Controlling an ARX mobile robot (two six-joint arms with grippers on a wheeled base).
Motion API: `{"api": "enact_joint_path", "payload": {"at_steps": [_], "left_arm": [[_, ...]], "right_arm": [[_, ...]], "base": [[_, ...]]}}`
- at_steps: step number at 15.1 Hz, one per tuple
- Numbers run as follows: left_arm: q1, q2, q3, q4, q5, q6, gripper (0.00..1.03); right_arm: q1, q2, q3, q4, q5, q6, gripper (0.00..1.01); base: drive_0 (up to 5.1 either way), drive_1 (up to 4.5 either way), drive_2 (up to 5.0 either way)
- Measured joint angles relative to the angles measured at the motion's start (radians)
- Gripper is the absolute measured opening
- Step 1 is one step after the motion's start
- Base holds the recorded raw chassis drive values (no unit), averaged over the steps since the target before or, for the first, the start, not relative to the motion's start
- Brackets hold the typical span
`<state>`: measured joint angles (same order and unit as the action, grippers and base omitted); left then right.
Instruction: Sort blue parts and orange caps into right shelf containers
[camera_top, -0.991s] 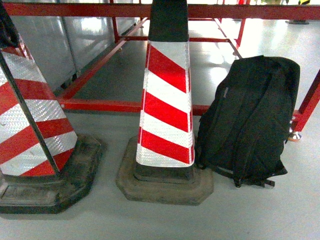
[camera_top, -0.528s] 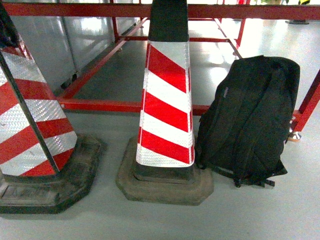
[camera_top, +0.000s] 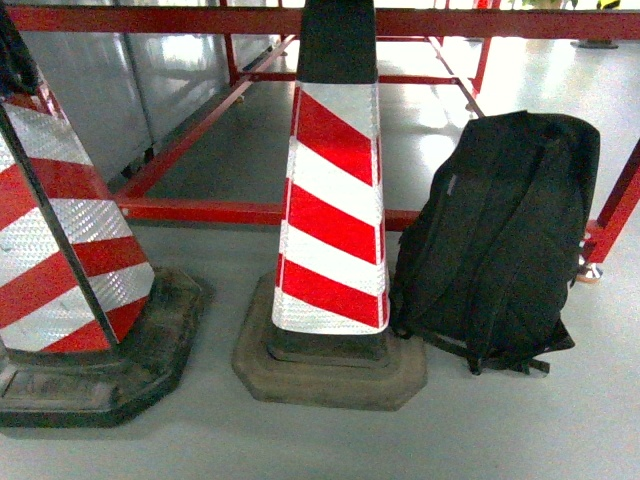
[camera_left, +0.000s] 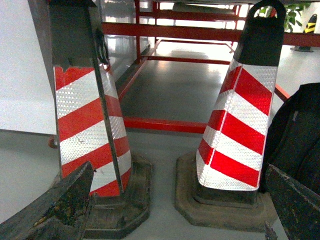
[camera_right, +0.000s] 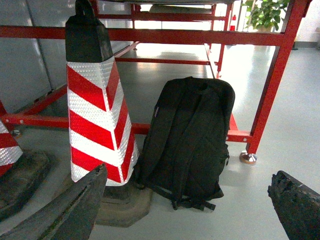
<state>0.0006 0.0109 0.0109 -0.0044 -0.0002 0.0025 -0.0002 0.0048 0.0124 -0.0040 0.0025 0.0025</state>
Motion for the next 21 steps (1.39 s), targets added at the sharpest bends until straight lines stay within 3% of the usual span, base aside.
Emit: {"api": "enact_joint_path", "payload": {"at_steps": [21], "left_arm": [[0.000, 0.000, 0.000, 0.001, 0.000, 0.001, 0.98]], "right_arm": [[0.000, 0.000, 0.000, -0.003, -0.003, 0.000, 0.98]], "base": [[0.0, 0.00, 0.0]]}}
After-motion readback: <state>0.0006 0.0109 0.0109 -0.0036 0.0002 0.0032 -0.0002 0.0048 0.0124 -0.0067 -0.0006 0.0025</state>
